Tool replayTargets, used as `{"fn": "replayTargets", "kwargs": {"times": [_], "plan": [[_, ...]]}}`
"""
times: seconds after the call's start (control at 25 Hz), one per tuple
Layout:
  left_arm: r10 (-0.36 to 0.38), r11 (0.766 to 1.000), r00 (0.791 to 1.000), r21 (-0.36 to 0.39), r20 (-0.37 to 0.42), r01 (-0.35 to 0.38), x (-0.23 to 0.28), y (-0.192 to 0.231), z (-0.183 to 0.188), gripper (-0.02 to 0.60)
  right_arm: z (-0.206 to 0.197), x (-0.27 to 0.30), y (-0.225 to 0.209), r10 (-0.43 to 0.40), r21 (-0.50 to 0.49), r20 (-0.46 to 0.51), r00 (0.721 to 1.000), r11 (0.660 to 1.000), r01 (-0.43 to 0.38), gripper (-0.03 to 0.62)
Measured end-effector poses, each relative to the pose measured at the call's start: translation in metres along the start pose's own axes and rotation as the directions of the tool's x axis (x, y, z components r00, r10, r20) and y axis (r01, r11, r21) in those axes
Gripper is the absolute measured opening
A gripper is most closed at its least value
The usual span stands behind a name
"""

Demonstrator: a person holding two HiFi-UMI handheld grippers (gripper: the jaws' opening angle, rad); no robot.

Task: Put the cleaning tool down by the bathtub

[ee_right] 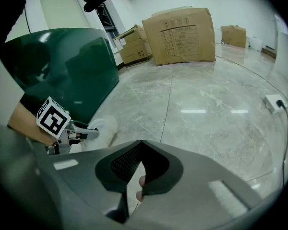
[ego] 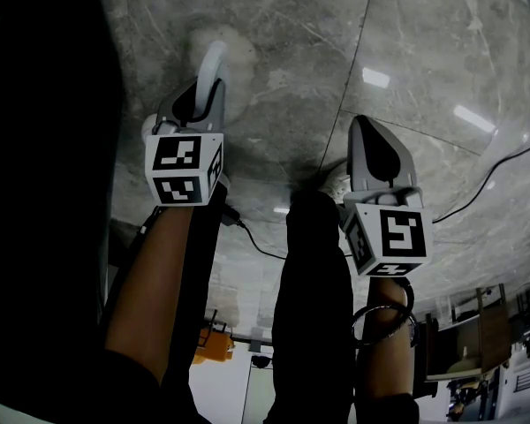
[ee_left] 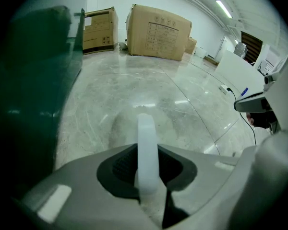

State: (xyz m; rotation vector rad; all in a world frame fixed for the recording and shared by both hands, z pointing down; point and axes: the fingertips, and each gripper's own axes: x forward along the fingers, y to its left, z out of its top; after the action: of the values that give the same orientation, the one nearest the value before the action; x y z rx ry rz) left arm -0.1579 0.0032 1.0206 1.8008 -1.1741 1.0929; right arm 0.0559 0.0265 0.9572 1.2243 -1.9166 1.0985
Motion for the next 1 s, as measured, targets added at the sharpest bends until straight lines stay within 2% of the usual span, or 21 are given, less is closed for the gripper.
{"fn": "replayTargets", "kwargs": {"times": [0.48,0.68,1.0], "plan": [[-0.026,1.0,1.0,0.012,0.014,0.026,0.001,-0.002,0.0,0.075,-0.001,0.0,0.01,0.004,-0.021,-0.004,1.0,1.0,-0.004,0.025],[-0.035,0.998,0.999,0.055,0.034,0.033,-0.002,-0.004,0.007,0.165,0.003,-0.006,0.01,-0.002,-0.029,-0.003,1.0,1.0,0.002,0.023],[-0.041,0.998,0.999,0.057,0.027,0.039,-0.02,-0.002,0.015,0.193,0.018,-0.021,0.015,-0.006,-0.036,0.017,1.0,0.999,0.007,0.024]]}}
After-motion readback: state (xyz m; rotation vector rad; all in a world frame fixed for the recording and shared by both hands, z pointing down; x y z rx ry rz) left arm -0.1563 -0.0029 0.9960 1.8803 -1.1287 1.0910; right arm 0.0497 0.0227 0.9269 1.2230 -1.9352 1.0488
